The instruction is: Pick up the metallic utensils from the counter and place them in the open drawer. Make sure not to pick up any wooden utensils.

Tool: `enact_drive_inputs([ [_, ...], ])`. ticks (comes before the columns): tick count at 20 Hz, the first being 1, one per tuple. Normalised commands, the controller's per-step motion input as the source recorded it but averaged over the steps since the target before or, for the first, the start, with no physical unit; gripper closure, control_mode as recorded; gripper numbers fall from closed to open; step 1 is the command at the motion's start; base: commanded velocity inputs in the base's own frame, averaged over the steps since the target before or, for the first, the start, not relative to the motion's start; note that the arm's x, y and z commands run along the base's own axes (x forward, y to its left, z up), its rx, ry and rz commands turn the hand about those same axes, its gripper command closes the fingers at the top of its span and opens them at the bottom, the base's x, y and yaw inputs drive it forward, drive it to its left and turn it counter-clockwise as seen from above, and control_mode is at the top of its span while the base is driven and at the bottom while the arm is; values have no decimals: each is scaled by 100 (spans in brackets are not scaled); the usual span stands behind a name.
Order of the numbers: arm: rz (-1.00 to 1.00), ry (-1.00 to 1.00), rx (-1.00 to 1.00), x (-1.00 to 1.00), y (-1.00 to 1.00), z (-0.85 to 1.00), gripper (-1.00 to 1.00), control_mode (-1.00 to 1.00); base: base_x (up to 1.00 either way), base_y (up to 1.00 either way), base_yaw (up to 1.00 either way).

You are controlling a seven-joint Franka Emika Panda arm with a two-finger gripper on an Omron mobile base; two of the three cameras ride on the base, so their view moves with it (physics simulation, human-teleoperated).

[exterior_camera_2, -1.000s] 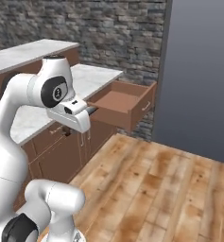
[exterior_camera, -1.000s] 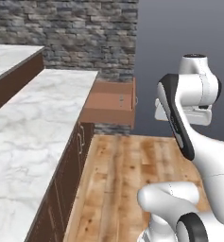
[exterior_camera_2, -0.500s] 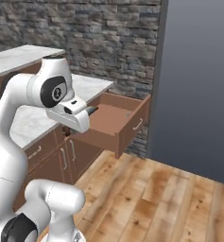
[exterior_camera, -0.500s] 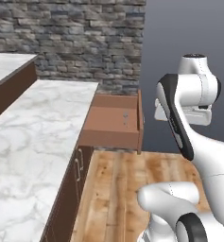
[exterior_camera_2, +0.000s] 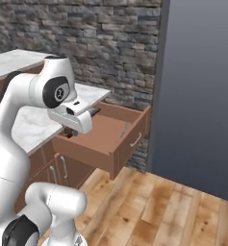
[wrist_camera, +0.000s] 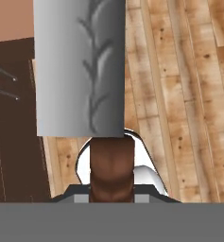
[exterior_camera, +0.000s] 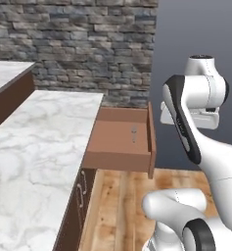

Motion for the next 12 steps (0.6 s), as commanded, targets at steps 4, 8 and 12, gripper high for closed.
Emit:
enact_drive_inputs([
  [4, 0, 0, 0, 0, 0, 0, 100, 100, 47, 20, 0],
  [8, 0, 0, 0, 0, 0, 0, 100, 100, 63, 18, 0],
  [12, 0, 0, 0, 0, 0, 0, 100, 100, 61, 19, 0],
])
